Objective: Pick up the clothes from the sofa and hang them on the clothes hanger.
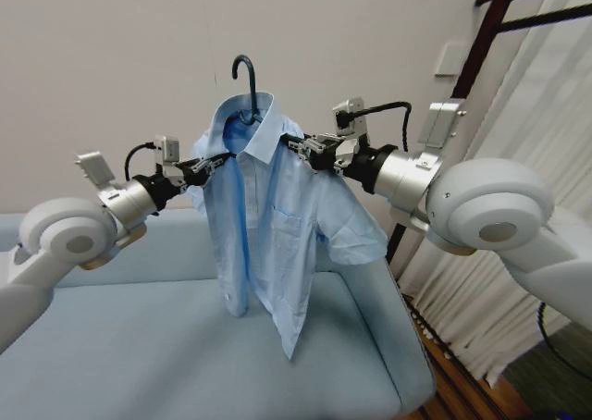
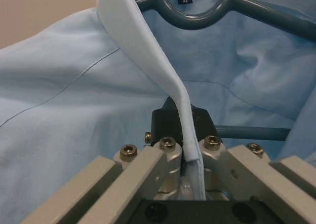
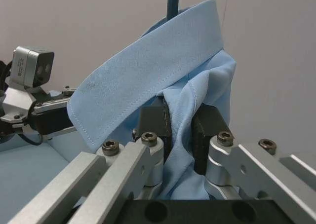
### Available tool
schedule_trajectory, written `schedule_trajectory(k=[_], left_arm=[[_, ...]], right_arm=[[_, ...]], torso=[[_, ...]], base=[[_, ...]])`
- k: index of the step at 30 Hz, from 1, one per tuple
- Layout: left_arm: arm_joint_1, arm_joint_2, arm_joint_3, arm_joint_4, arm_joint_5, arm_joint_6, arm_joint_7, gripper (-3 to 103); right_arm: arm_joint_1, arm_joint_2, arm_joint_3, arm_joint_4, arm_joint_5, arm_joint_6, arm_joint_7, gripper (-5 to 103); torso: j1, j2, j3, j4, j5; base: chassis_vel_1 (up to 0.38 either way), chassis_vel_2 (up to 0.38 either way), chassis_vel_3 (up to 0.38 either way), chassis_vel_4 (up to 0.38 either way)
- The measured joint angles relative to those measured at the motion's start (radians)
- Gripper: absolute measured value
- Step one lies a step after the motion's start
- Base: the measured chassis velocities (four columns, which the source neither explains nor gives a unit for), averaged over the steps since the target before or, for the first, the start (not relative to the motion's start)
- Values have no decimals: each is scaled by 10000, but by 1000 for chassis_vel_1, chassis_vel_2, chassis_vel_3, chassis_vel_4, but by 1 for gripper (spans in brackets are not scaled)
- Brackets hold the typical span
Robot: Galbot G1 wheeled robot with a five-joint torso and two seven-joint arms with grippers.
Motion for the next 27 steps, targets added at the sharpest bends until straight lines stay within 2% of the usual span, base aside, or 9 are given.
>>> schedule_trajectory(k=[7, 8, 10, 15, 19, 21, 24, 26, 27], left_arm=[[1037, 177, -842, -268, 67, 231, -134, -1], [1400, 253, -1225, -328, 69, 302, -199, 11], [1527, 280, -1354, -339, 77, 315, -221, 11], [2461, 510, -2277, -413, 115, 350, -276, 26], [3622, 852, -3186, -707, 178, 245, -285, 48], [3784, 912, -3315, -777, 192, 205, -304, 48], [4099, 1132, -3577, -946, 244, 77, -448, 64], [4128, 1163, -3617, -967, 270, 55, -494, 64], [4272, 1212, -3769, -1052, 418, -7, -771, 76]], right_arm=[[-88, -181, 158, -475, -121, -113, 112, 12], [-115, -199, 207, -536, -128, -125, 219, 12], [-124, -198, 230, -543, -125, -128, 275, 12], [-160, -148, 441, -450, 170, -128, 703, 12], [-156, -254, 685, -470, 355, -127, 955, 12], [-121, -296, 746, -519, 423, -144, 1044, 12], [195, -435, 942, -700, 993, -425, 1847, 12], [299, -471, 963, -733, 1145, -485, 2050, 12], [709, -619, 969, -847, 1614, -656, 2649, 12]], torso=[[0, 2, 0, 6, -2], [0, 2, 0, 6, -3], [0, 2, 0, 7, -3], [0, 1, 0, 3, -3], [0, 2, 0, 6, -3], [0, 2, 0, 6, -3], [0, 2, 0, 3, -1], [0, 2, 0, 3, 1], [0, 1, 0, 3, 4]], base=[[0, 0, 0, 0], [0, 0, 0, 0], [0, 0, 0, 0], [0, 0, 0, 0], [0, 0, 0, 0], [0, 0, 0, 0], [0, 0, 0, 0], [0, 0, 0, 0], [0, 0, 0, 0]])
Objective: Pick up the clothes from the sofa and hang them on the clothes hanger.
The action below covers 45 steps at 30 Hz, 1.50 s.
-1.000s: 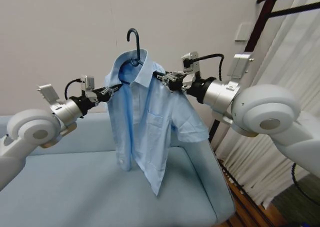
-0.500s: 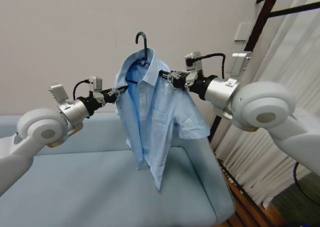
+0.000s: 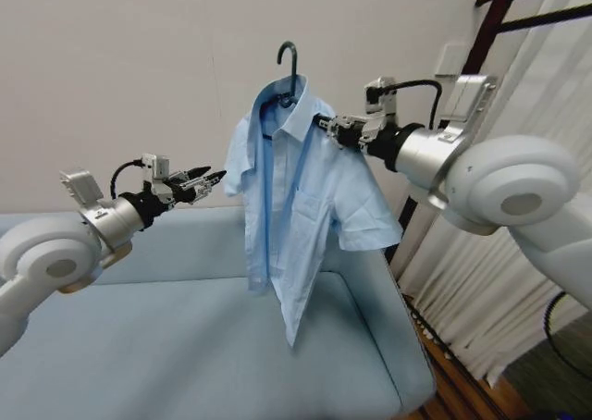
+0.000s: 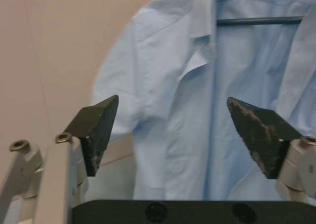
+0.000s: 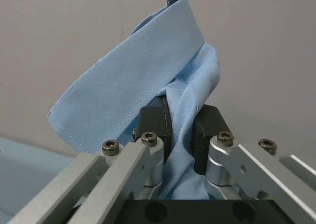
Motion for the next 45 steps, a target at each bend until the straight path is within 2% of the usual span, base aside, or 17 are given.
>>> schedule_trajectory(k=[2, 4, 6, 8, 12, 15, 17, 18, 20, 22, 25, 27, 30, 34, 36, 41, 45], left_arm=[[337, -22, -303, -132, 240, -103, -378, 81], [476, -71, -431, -189, 381, -135, -576, 86], [747, -268, -690, -339, 677, -144, -1359, 96], [883, -464, -925, -386, 880, -127, -2182, 100], [1039, -638, -1383, -308, 1114, -78, -2512, 100], [1048, -690, -1518, -248, 1155, -62, -2523, 100], [1041, -791, -1685, -180, 1166, -20, -2505, 100], [949, -1013, -1754, -60, 1201, 52, -2266, 100], [861, -1237, -1608, 52, 1356, 54, -2101, 100], [852, -1336, -1581, 67, 1407, 54, -2048, 100], [891, -1673, -1626, 167, 1531, 53, -1965, 100], [897, -1746, -1659, 231, 1553, 52, -1949, 100], [844, -1881, -1707, 584, 1601, 53, -1769, 100], [690, -1946, -1597, 813, 1651, 36, -1534, 100], [623, -2056, -1500, 843, 1682, 4, -1402, 100], [730, -2334, -1533, 811, 1802, -41, -1266, 100], [892, -2964, -1853, 828, 2747, 246, -1445, 100]], right_arm=[[780, -228, -167, -241, 594, -238, 663, 12], [1103, -303, -244, -344, 781, -316, 875, 12], [2085, -515, -528, -715, 1245, -518, 1447, 12], [2881, -678, -828, -1062, 1489, -679, 1841, 12], [4062, -1004, -1589, -1427, 1642, -854, 2313, 12], [4655, -1151, -2144, -1526, 1773, -873, 2509, 12], [5462, -1255, -3053, -1691, 2323, -789, 2967, 12], [6388, -1314, -4231, -1959, 2605, -725, 3116, 12], [7552, -1009, -5586, -2506, 2553, -541, 3521, 12], [7994, -854, -6190, -2767, 2488, -449, 3694, 12], [9567, -302, -8492, -3724, 2068, -87, 4197, 12], [9904, -154, -8962, -3930, 2068, -8, 4375, 12], [11091, 590, -10629, -4639, 2768, 240, 5508, 12], [11693, 1232, -11555, -5286, 3518, 495, 6197, 12], [12032, 1730, -12164, -5991, 3618, 568, 6307, 12], [12155, 2345, -12593, -7190, 3702, 691, 6411, 12], [12083, 2674, -12876, -7968, 4130, 909, 6591, 12]], torso=[[0, 0, 0, 0, -2], [0, 1, -1, 0, -5], [-1, 1, -1, -1, -7], [-1, 1, 0, 0, -7], [-1, 0, -1, 0, -4], [-1, 0, -1, -1, -1], [-2, 1, -2, -2, -4], [-1, 0, 0, 2, -3], [-1, 0, 0, -1, -4], [-2, 0, 0, 0, -8], [0, 0, 1, 3, -7], [0, -1, 2, 3, -6], [-1, 0, 0, -4, -7], [0, 0, 1, 2, -5], [0, 0, 1, 3, -10], [0, -1, 1, -1, -5], [0, 0, 0, 0, -8]], base=[[0, 0, 0, 0], [0, 0, 0, 0], [0, 0, 0, 0], [0, 0, 0, 0], [0, 0, 0, 0], [0, 0, 0, 0], [0, 0, 0, 0], [0, 0, 0, 0], [0, 0, 0, 0], [0, 0, 0, 0], [0, 0, 0, 0], [0, 0, 0, 0], [0, 0, 0, 0], [0, 0, 0, 0], [0, 0, 0, 0], [0, 0, 0, 0], [0, 0, 0, 0]])
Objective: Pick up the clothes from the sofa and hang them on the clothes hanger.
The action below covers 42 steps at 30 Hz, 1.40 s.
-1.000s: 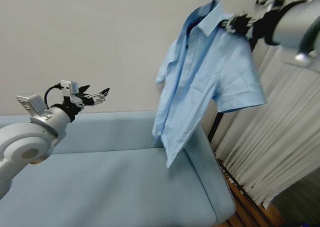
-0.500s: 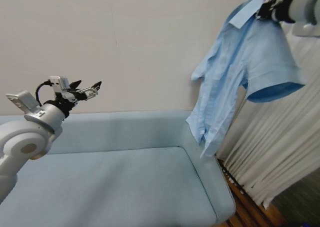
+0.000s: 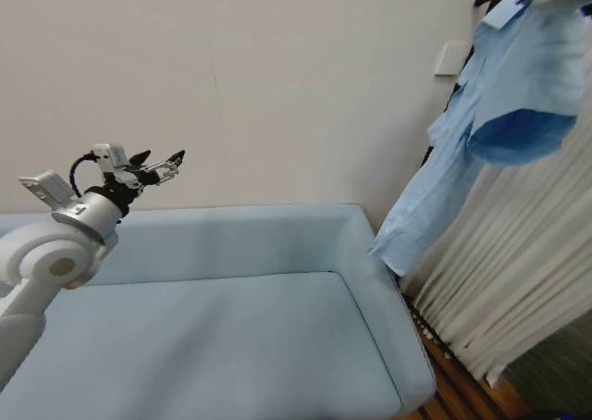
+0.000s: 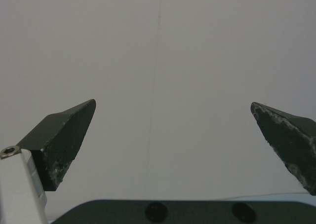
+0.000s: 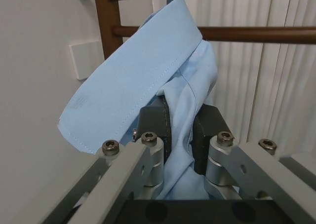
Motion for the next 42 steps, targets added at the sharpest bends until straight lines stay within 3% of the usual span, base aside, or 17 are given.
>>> schedule_trajectory(k=[3, 7, 15, 21, 28, 42], left_arm=[[6, -477, -153, -52, 713, 219, -258, 100], [91, -779, -386, -203, 1002, 542, -512, 100], [438, -950, -863, -337, 1051, 1235, -955, 100], [646, -1030, -962, -452, 1016, 1720, -1027, 100], [678, -969, -925, -461, 1015, 1792, -1020, 100], [705, -972, -903, -497, 1045, 1780, -975, 100]], right_arm=[[-227, -101, -72, -85, 80, 160, 83, 12], [-570, -254, 54, -273, 36, 227, 95, 12], [-1019, -666, 146, -829, -909, -17, -367, 12], [-1261, -1016, 176, -1465, -1769, -300, -1032, 12], [-1509, -891, 539, -2539, -2005, -604, -1542, 12], [-1847, -1249, 918, -2057, -1730, -520, -1110, 12]], torso=[[0, -1, 1, 3, 3], [0, -1, 1, -1, 8], [1, -1, 0, 5, 3], [0, -1, -1, -4, 8], [0, 0, 0, 4, 1], [0, 0, 0, 0, 3]], base=[[0, 0, 0, 0], [0, 0, 0, 0], [0, 0, 0, 0], [0, 0, 0, 0], [0, 0, 0, 0], [0, 0, 0, 0]])
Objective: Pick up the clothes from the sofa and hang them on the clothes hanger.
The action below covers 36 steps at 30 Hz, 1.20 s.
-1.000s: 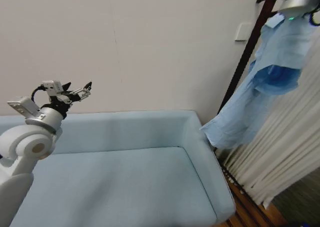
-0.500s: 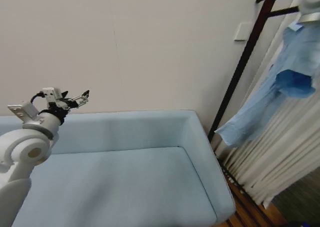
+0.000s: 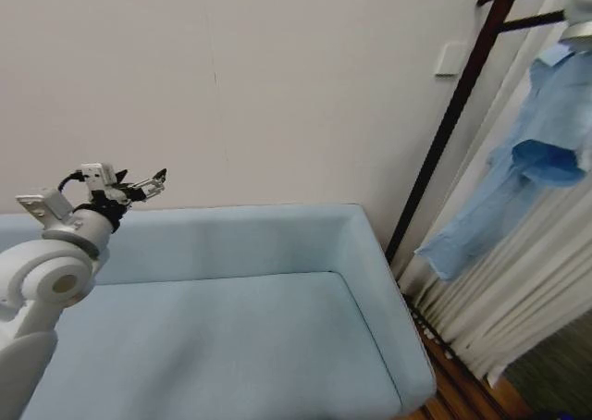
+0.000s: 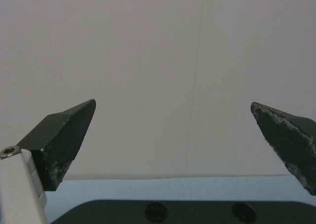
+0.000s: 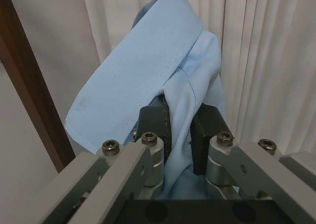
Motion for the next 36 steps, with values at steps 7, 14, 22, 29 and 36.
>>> schedule_trajectory(k=[7, 14, 22, 29, 36], left_arm=[[22, -22, 43, -23, 19, -13, 30, 100], [25, -36, 75, -47, 37, -34, 40, 100], [92, -95, 94, -129, 75, -47, 50, 100], [199, -121, 64, -275, 82, -72, 52, 100], [692, -116, -179, -416, 84, -476, 211, 100]], right_arm=[[-26, -190, 6, 296, 13, 65, 70, 12], [-13, -282, -6, 476, 6, 38, 188, 10], [234, -643, -144, 1243, -609, -169, -62, 42], [850, -1142, -196, 2385, -784, -416, -153, 70], [1395, -1996, -31, 4054, -829, -526, -437, 91]], torso=[[0, -1, 0, -1, 1], [0, -1, 0, 0, -1], [0, 0, 0, -1, 0], [0, 0, -1, -1, 0], [-1, 0, -1, -1, 1]], base=[[0, 0, 0, 0], [0, 0, 0, 0], [0, 0, 0, 0], [0, 0, 0, 0], [0, 0, 0, 0]])
